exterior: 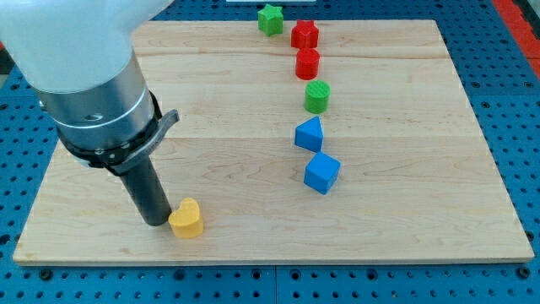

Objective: Push the yellow heart closer to the blue cube

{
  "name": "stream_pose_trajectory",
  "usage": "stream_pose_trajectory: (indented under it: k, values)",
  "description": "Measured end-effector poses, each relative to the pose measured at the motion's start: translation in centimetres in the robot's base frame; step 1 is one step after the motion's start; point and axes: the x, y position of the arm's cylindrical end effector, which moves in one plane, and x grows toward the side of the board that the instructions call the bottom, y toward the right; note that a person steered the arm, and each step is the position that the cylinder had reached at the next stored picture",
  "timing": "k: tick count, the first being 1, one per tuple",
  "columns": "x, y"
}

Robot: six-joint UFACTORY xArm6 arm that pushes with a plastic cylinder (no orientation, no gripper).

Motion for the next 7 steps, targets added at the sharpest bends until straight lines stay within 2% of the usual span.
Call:
stream_pose_trajectory:
  k: [2,4,7]
  values:
    - [0.1,4.9]
    - [2.0,6.2]
    - [0.1,13.1]
